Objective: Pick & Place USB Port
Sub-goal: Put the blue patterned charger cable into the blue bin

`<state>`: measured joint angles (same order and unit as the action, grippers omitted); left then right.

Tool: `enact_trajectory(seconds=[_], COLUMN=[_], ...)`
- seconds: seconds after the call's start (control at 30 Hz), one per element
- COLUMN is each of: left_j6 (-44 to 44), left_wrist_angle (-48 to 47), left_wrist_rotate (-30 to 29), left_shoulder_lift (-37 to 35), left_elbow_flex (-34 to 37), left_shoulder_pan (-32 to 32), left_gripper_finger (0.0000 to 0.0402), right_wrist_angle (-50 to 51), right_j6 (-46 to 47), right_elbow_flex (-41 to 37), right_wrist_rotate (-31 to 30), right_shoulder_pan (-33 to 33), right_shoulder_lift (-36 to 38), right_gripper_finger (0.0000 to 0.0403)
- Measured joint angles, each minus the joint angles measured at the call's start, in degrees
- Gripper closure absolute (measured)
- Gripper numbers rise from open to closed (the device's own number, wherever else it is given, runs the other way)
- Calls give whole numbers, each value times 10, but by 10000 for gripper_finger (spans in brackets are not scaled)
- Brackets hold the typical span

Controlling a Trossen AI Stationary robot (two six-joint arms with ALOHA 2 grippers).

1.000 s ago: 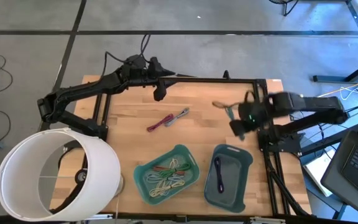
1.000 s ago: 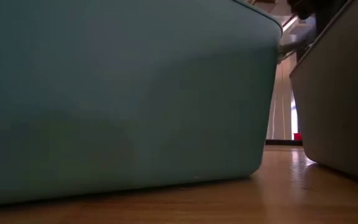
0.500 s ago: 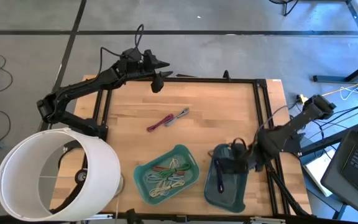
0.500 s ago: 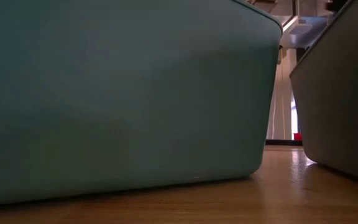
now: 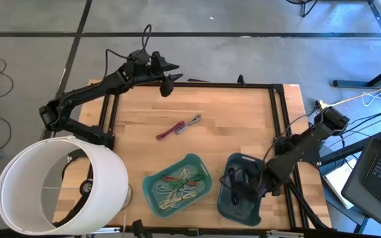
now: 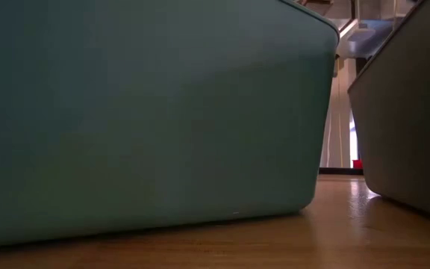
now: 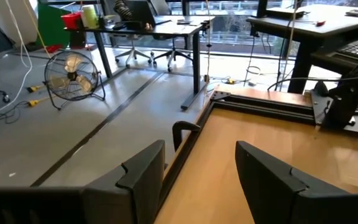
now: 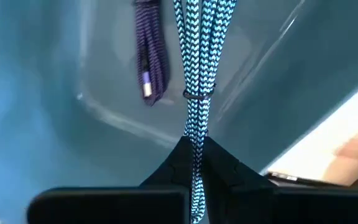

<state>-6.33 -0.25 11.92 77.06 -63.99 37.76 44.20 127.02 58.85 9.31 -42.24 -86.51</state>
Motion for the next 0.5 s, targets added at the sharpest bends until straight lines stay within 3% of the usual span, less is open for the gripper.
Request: enact_trajectory(seconds=[0.27,0.43,0.5], left_j6=[0,0,0], left_wrist_angle=[0,0,0], left_wrist_rotate=[0,0,0], left_shoulder_lift=[0,0,0], left_elbow_flex=[0,0,0], left_shoulder_pan=[0,0,0], left_gripper_finger=[210,210,210], right_wrist_angle=[-137,-140,-139], right_j6=[0,-4,-17], right_elbow_flex=[-96,-113,-110], right_wrist_rotate=[5,-5,-10], right_shoulder_pan=[8,11,11], right_shoulder_lift=[-13,-12,-12], right_gripper_finger=[391,387,362])
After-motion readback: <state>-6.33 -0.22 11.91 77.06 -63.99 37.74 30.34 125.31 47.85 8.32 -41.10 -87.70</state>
